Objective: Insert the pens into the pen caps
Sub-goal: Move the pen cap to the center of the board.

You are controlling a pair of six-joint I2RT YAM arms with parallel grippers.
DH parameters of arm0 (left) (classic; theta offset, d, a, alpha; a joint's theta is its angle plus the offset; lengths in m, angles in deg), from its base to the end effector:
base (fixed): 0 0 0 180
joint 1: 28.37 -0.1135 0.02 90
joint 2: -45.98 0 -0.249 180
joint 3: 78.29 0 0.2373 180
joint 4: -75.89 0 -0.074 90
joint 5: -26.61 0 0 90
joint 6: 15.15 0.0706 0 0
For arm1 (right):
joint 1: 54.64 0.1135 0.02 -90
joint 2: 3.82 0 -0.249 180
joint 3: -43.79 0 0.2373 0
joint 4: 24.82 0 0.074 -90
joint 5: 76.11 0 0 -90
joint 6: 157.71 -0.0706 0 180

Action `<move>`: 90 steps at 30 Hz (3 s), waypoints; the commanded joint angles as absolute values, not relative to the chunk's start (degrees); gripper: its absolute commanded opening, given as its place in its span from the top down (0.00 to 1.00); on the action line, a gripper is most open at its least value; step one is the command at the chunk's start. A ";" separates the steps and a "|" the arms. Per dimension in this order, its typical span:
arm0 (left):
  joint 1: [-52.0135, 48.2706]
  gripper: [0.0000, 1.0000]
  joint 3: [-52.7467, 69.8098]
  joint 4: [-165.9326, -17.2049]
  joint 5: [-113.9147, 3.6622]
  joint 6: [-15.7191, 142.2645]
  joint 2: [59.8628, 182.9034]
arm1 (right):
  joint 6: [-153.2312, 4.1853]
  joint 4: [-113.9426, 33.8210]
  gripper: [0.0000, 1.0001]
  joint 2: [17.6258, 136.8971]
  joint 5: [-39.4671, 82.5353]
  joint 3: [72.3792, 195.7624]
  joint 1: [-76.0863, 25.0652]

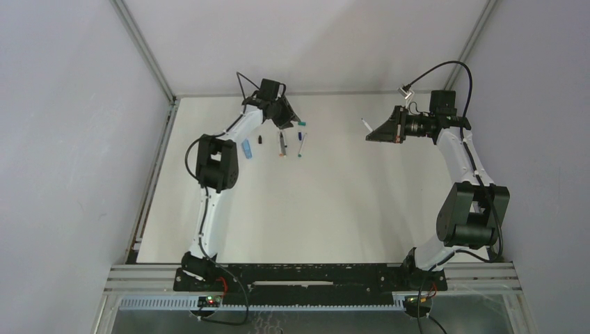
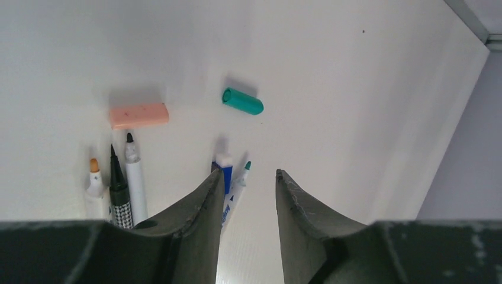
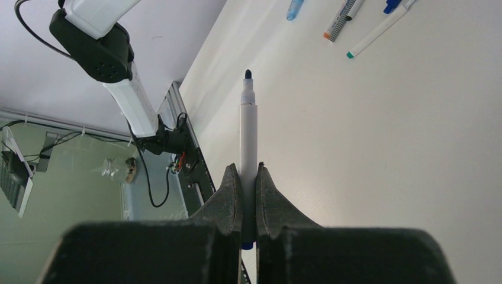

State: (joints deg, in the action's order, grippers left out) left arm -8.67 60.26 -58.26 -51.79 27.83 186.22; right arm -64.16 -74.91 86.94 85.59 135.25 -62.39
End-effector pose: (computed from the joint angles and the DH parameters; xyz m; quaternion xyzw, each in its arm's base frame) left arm 0.5086 -0.1972 0.1601 -0.1834 0.9098 -0.2768 0.2491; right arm 0.3293 0.0228 0.2924 -0.1752 0.7671 0.5189 0.3340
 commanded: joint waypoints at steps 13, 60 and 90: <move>-8.29 0.65 66.62 -53.12 -49.62 26.14 191.63 | -64.05 -74.41 1.00 85.23 86.73 135.17 -63.07; -5.48 0.74 46.98 -51.26 -55.81 39.17 176.18 | -64.48 -74.06 1.00 83.39 87.49 134.71 -63.54; -6.51 0.64 64.94 -51.93 -49.51 30.94 190.44 | -64.46 -74.10 1.00 83.52 87.30 134.56 -63.93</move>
State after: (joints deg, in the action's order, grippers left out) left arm -6.83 61.09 -53.48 -50.72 31.28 189.96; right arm -64.18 -74.86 85.61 86.40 134.66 -63.57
